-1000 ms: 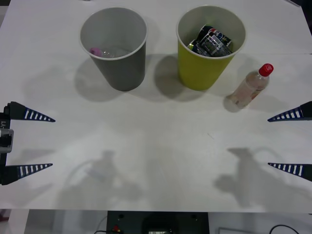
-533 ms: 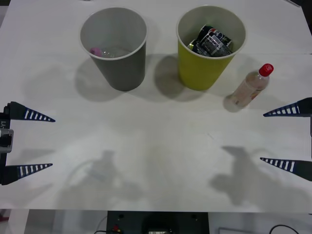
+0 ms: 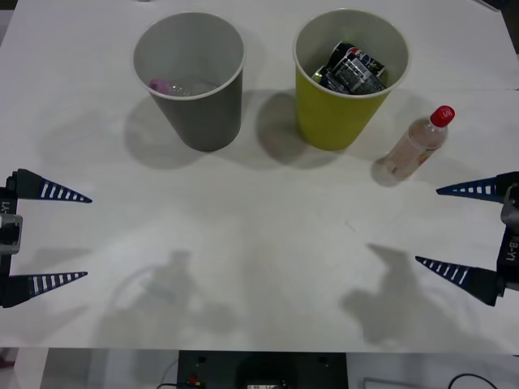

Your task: Put the can into the green bin and the plastic bottle into the gray bin

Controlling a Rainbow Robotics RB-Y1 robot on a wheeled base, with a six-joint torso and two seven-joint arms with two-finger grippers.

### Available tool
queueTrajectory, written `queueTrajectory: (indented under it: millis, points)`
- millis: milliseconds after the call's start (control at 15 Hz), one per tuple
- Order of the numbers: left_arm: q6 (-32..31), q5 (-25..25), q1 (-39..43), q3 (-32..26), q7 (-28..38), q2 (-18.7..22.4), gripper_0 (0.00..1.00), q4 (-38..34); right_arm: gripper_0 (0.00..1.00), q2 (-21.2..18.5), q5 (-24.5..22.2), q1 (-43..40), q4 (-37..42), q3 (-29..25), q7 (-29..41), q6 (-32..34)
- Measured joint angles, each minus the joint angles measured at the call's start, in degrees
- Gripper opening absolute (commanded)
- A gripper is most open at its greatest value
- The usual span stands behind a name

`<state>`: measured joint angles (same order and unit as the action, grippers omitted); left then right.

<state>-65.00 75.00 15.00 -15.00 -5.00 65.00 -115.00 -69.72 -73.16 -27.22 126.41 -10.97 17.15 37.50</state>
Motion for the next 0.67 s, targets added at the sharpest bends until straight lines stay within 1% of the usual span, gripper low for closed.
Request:
queueTrajectory:
  millis: [267, 533, 667]
  points:
    - [0.00, 0.00, 0.00, 0.00, 0.00, 0.00, 1.00, 0.00, 1.00, -6.04, 0.69, -0.91, 1.00, 9.90, 1.81, -17.55]
    - [0.00, 0.00, 0.00, 0.00, 0.00, 0.00, 1.00, 0.00, 1.00, -12.01, 6.49, -0.26, 2.21, 19.73, 2.25, -33.47]
    - [0.00, 0.00, 0.00, 0.00, 0.00, 0.00, 1.00, 0.00, 1.00, -13.88, 7.98, 1.96, 3.02, 26.02, 2.94, -40.98]
